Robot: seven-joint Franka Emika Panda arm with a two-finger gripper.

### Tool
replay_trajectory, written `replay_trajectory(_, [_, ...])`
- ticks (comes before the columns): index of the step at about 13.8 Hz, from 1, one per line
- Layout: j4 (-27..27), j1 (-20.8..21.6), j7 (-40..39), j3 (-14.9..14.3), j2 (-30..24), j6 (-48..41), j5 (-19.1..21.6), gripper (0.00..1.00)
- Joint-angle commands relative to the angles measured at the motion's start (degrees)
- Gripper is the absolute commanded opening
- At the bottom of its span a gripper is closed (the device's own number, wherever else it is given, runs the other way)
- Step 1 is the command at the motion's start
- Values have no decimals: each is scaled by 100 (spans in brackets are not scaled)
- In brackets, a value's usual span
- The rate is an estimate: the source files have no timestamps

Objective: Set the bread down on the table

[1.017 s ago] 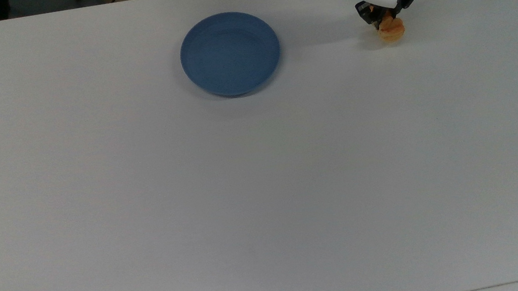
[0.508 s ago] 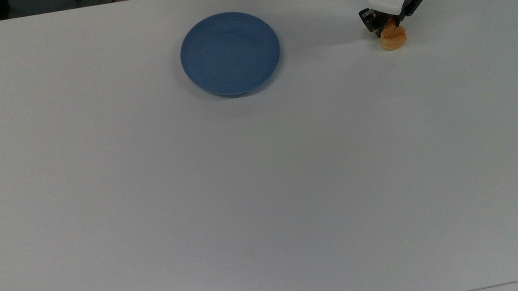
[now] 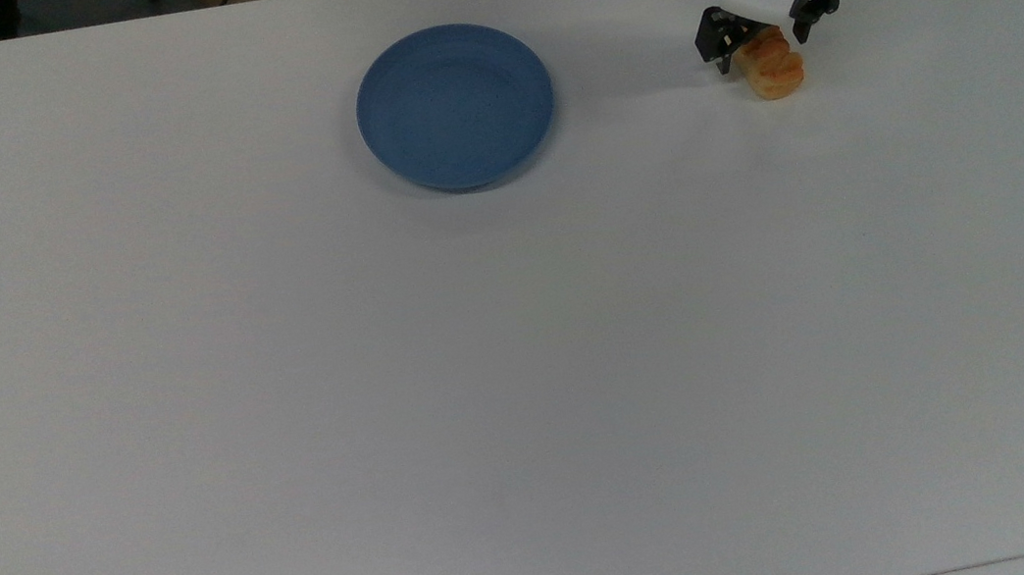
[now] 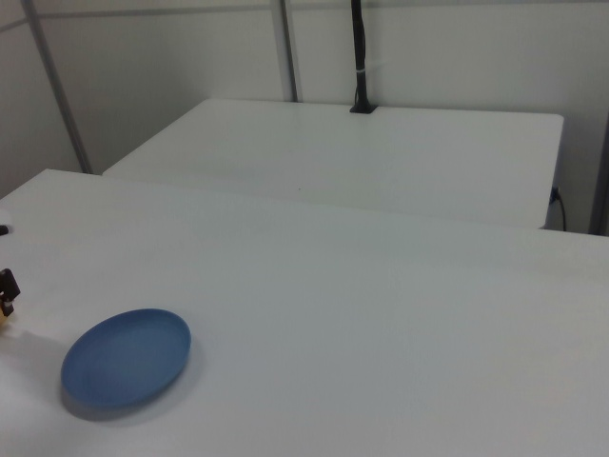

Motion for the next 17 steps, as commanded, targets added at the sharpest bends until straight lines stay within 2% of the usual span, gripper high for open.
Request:
replay_trajectory(1, [54, -282, 81, -38, -774, -859, -70, 100])
replay_trajectory(4, [124, -703, 133, -47, -1380, -1702, -44, 100])
replay_trajectory(5, [203, -957, 142, -47, -1721, -2044, 9, 100])
replay_trajectory(7, [597, -1345, 142, -134, -2084, -2791, 62, 100])
replay_trajectory(9, [1028, -1574, 134, -424, -2207, -3478, 80, 100])
replay_trajectory(13, [1214, -1575, 37, -1214, -2463, -3743, 71, 100])
replay_trajectory(14, [1275, -1575, -146, -1503, -2463, -3779, 71, 100])
replay_trajectory(17, [1285, -1575, -1217, -1962, -2384, -3683, 88, 100])
